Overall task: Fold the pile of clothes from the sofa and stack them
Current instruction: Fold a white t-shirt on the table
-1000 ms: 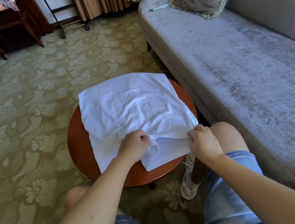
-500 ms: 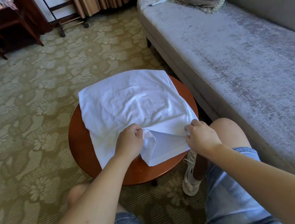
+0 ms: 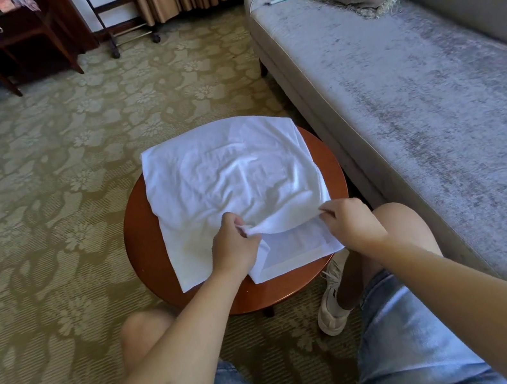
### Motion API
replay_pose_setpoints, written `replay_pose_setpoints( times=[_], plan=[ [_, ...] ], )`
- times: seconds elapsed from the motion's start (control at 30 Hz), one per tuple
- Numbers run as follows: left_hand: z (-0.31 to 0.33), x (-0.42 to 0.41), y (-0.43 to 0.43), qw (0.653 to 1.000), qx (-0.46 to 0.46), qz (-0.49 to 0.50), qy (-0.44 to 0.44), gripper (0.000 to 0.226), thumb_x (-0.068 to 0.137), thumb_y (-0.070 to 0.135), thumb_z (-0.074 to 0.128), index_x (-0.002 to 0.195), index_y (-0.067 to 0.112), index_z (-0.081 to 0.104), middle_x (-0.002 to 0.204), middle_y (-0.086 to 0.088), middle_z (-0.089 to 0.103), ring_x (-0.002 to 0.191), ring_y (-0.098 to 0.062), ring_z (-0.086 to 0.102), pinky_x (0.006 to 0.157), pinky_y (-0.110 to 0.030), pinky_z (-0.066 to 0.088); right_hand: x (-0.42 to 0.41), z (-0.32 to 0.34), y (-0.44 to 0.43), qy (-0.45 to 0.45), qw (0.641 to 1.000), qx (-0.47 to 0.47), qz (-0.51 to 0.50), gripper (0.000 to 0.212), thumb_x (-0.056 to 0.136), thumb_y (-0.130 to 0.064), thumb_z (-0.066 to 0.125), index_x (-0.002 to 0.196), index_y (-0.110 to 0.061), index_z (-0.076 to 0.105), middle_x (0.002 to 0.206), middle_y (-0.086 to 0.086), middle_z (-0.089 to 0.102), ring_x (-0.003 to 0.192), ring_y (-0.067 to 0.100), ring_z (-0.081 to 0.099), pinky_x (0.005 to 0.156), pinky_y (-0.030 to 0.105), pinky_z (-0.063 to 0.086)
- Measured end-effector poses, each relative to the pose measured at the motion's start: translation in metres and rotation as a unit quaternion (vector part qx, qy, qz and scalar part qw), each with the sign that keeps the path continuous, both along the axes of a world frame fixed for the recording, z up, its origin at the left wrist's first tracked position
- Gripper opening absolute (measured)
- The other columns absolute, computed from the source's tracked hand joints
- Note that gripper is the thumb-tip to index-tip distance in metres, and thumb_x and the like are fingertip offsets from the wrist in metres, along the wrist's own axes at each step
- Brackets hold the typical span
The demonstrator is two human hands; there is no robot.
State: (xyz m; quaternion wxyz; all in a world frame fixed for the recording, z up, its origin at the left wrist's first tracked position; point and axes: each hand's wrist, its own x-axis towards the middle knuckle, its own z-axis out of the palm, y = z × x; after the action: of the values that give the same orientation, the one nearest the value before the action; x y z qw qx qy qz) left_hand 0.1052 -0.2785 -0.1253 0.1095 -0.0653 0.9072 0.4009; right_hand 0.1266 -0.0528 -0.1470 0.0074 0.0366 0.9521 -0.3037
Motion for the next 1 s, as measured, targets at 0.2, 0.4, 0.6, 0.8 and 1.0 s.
replay_pose_setpoints(
  times=[0.2, 0.4, 0.6, 0.8, 1.0],
  plan=[
    [0.001, 0.006, -0.016, 0.999, 0.023, -0.005, -0.041, 0.082, 0.089, 0.007, 0.061, 0.152, 0.03, 0.014, 0.105, -0.002, 0.06, 0.086, -0.018, 0.061, 0.065, -0.022, 0.044, -0.033, 0.028, 0.026, 0.055, 0.956, -0.194, -0.213, 0.026, 0.092, -0.012, 0.055, 0.114, -0.01, 0.069, 0.101, 0.0, 0.065, 0.088, 0.017, 0.06, 0.079, 0.027, 0.046],
    [0.009, 0.007, -0.053, 0.998, -0.014, 0.01, -0.064, 0.071, 0.084, 0.003, 0.054, 0.148, 0.022, 0.032, 0.122, -0.001, 0.055, 0.085, -0.008, 0.054, 0.062, -0.02, 0.046, -0.051, 0.03, 0.053, 0.053, 0.857, -0.273, -0.433, 0.031, 0.092, -0.009, 0.047, 0.113, -0.01, 0.07, 0.108, 0.015, 0.068, 0.102, 0.03, 0.063, 0.081, 0.027, 0.046],
    [0.009, 0.008, -0.072, 0.992, -0.084, -0.024, -0.095, 0.069, 0.083, 0.025, 0.065, 0.146, 0.021, 0.037, 0.14, -0.001, 0.046, 0.107, -0.017, 0.051, 0.08, -0.025, 0.041, -0.046, 0.03, 0.024, 0.056, 0.881, -0.263, -0.389, 0.033, 0.091, -0.011, 0.047, 0.114, -0.013, 0.072, 0.112, 0.011, 0.069, 0.101, 0.029, 0.063, 0.093, 0.035, 0.051],
    [0.001, 0.002, -0.065, 0.989, -0.141, -0.002, -0.044, 0.056, 0.091, 0.045, 0.057, 0.141, 0.022, 0.046, 0.137, -0.005, 0.047, 0.118, -0.022, 0.052, 0.085, -0.031, 0.046, -0.043, 0.039, 0.018, 0.071, 0.907, -0.238, -0.34, 0.035, 0.09, -0.011, 0.044, 0.11, -0.013, 0.072, 0.109, 0.012, 0.07, 0.095, 0.03, 0.064, 0.09, 0.041, 0.054],
    [0.002, 0.0, -0.057, 0.984, -0.166, -0.038, 0.049, 0.032, 0.097, 0.024, 0.049, 0.069, 0.018, 0.063, 0.089, -0.008, 0.065, 0.076, -0.023, 0.059, 0.054, -0.034, 0.041, -0.041, 0.042, 0.025, 0.069, 0.915, -0.223, -0.329, 0.035, 0.092, -0.01, 0.044, 0.115, -0.012, 0.071, 0.109, 0.012, 0.07, 0.082, 0.021, 0.059, 0.078, 0.03, 0.049]
  ],
)
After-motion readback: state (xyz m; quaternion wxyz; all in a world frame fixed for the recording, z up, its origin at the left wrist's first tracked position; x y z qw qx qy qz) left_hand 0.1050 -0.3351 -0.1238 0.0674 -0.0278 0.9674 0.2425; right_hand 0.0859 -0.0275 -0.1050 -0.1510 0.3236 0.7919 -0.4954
